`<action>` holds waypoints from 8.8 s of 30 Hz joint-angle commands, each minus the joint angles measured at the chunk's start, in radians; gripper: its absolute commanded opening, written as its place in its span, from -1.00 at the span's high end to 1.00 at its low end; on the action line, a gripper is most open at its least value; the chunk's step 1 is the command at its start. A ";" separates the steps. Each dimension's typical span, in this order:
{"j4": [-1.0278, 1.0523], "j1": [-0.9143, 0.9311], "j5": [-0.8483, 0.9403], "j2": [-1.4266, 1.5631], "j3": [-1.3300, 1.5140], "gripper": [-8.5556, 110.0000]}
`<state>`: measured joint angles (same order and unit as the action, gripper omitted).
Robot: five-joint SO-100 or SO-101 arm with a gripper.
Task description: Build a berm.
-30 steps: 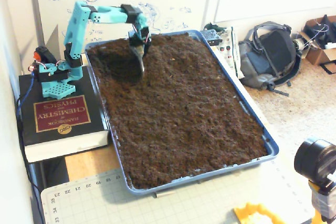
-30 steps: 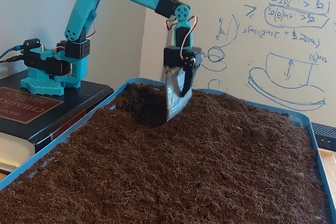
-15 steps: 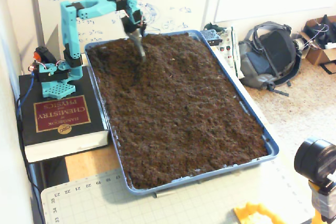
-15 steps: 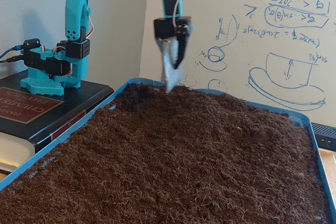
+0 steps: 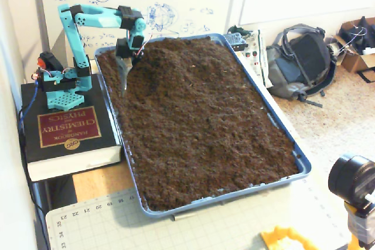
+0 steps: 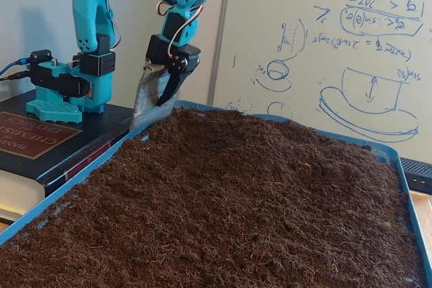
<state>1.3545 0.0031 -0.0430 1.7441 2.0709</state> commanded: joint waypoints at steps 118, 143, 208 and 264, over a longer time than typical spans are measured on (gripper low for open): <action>-0.623 -0.041 0.149 -0.141 -0.311 0.86; -0.112 -0.025 0.173 0.189 -0.169 0.86; -0.680 0.391 0.607 -0.433 -0.014 0.86; -0.630 0.143 0.399 -0.321 -0.365 0.86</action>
<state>0.6964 0.1810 0.3682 1.2441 1.7472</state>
